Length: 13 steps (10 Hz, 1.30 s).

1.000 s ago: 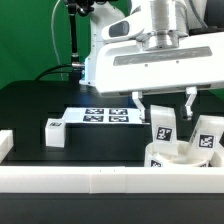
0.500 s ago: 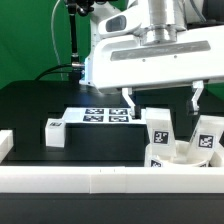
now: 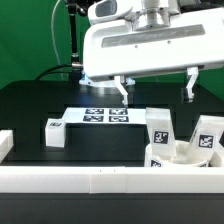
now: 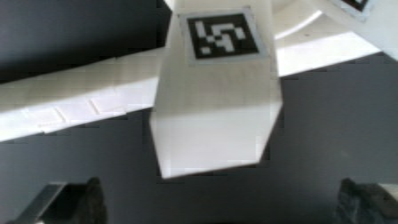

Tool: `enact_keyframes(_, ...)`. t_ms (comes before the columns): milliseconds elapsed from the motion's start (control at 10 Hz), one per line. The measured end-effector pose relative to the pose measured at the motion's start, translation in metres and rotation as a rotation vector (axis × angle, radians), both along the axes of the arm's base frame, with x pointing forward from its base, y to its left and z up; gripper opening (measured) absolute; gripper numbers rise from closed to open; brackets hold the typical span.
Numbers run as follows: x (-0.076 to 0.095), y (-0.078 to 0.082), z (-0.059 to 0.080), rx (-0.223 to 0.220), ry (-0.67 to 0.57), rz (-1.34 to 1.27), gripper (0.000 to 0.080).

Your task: Assemble stool

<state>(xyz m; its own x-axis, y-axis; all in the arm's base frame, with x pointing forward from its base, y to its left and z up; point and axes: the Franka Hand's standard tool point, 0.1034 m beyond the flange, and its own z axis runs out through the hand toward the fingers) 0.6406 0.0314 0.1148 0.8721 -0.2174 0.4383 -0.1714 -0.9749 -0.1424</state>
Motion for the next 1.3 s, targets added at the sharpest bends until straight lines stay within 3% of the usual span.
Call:
enact_keyframes(400,0.0,-0.009,-0.001,0.011,0.048,0.009,0.0649)
enact_keyframes(600,-0.007,0.004,-0.004,0.096,0.219,0.017,0.0649)
enact_keyframes(1000,-0.009,0.01,-0.002,0.171,0.446,0.052,0.0649)
enact_keyframes(1300,-0.004,0.003,-0.001,-0.005,0.412,0.325,0.0649)
